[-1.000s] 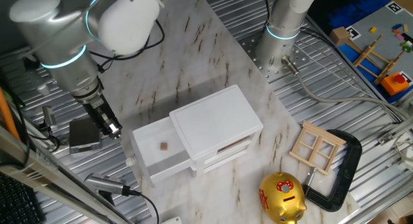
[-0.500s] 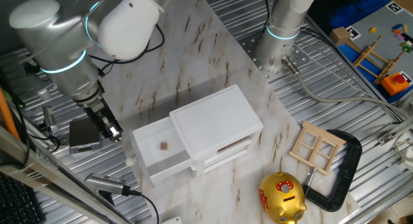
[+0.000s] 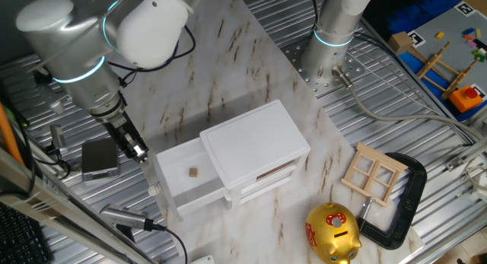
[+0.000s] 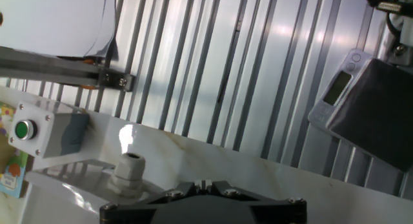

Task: Put things in the drawer

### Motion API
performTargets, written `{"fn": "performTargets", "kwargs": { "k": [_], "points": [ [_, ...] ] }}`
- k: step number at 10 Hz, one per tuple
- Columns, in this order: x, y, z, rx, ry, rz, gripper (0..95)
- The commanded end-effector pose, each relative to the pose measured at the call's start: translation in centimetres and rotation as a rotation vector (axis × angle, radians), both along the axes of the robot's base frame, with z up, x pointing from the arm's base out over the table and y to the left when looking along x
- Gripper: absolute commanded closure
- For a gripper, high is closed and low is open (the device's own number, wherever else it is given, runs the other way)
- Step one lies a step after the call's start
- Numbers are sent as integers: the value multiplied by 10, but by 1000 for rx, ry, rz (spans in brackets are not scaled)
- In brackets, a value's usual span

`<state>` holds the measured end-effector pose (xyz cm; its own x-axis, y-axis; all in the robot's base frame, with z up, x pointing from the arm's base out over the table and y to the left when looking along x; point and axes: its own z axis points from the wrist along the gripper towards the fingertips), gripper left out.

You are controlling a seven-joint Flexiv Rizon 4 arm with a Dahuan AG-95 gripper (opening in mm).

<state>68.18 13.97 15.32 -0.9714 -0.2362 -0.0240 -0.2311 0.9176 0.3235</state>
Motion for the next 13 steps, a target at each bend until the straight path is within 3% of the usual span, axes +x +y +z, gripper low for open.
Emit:
{"fn": "performTargets", "kwargs": {
  "k": [1,13],
  "points": [
    [-3,-1,-2,5,9,-14,950],
    [-4,-3,-2,-15,48,43,950]
  ]
}}
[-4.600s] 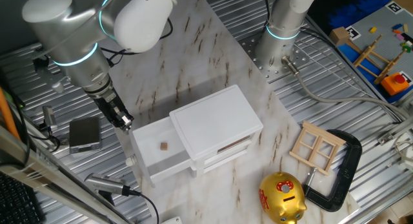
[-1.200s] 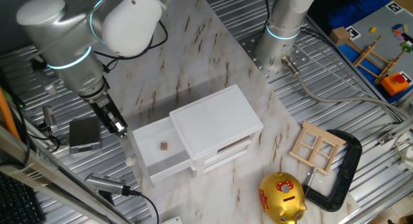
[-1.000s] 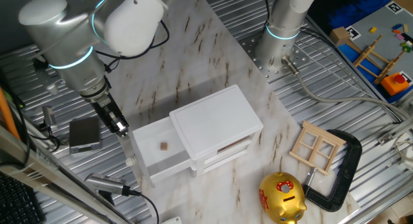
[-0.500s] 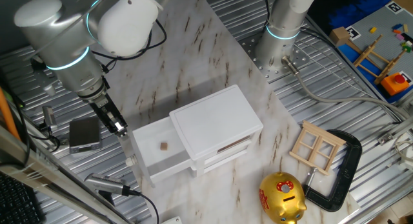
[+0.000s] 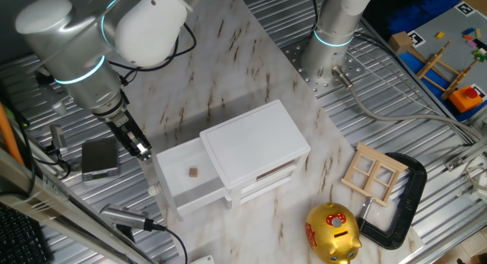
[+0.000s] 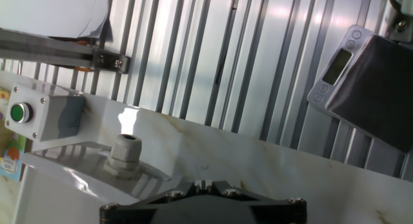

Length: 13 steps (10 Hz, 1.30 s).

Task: Put things in the drawer

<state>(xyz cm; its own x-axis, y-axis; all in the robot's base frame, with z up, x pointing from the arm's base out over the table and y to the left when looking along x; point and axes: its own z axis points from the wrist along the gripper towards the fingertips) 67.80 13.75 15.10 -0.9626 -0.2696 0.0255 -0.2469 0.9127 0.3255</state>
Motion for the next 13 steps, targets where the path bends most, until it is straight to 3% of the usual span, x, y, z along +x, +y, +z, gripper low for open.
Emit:
{"fn": "performTargets", "kwargs": {
  "k": [1,4,7,13],
  "points": [
    [-1,0,0,-5,1,13,950],
    [-1,0,0,-10,1,23,950],
    [-1,0,0,-35,-7,70,950],
    [-1,0,0,-36,-11,71,950]
  ]
}}
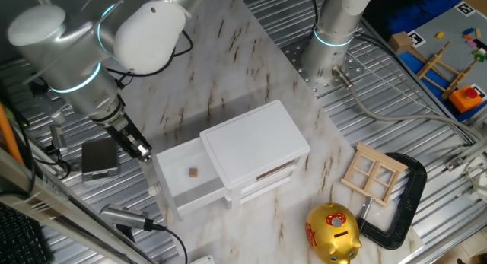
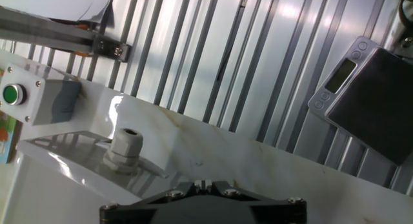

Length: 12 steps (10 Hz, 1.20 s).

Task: Put things in the drawer

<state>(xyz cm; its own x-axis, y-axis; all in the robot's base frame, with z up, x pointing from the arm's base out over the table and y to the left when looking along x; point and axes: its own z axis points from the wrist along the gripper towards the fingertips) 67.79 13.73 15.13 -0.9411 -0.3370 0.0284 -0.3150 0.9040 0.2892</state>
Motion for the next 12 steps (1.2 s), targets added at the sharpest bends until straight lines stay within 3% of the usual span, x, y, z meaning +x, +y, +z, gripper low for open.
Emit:
{"fn": "performTargets", "kwargs": {
  "k": [1,3,4,7,8,12],
  "points": [
    [-1,0,0,1,-3,-1,950],
    [-1,0,0,2,-12,-1,950],
    [-1,0,0,3,-30,3,950],
    [-1,0,0,12,-133,9,950],
    [-1,0,0,13,-148,8,950],
    [-1,0,0,1,-151,17,950]
  ]
}}
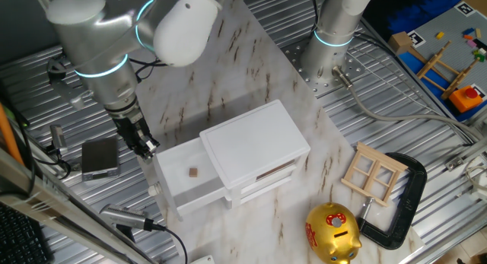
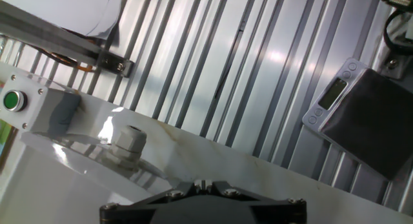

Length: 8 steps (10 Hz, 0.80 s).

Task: Put things in the drawer

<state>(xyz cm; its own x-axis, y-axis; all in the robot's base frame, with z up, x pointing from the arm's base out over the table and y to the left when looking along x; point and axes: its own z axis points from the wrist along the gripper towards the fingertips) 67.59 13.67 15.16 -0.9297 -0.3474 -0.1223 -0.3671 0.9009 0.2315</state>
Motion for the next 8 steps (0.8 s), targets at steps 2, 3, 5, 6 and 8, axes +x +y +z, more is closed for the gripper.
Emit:
{"fn": "performTargets", "kwargs": {
  "k": [2,3,5,6,8],
  "points": [
    [1,0,-1,5,10,11,950],
    [1,0,-1,6,10,11,950],
    [1,0,-1,8,10,11,950],
    [1,0,-1,9,10,11,950],
    [1,0,-1,10,7,12,950]
  ]
}}
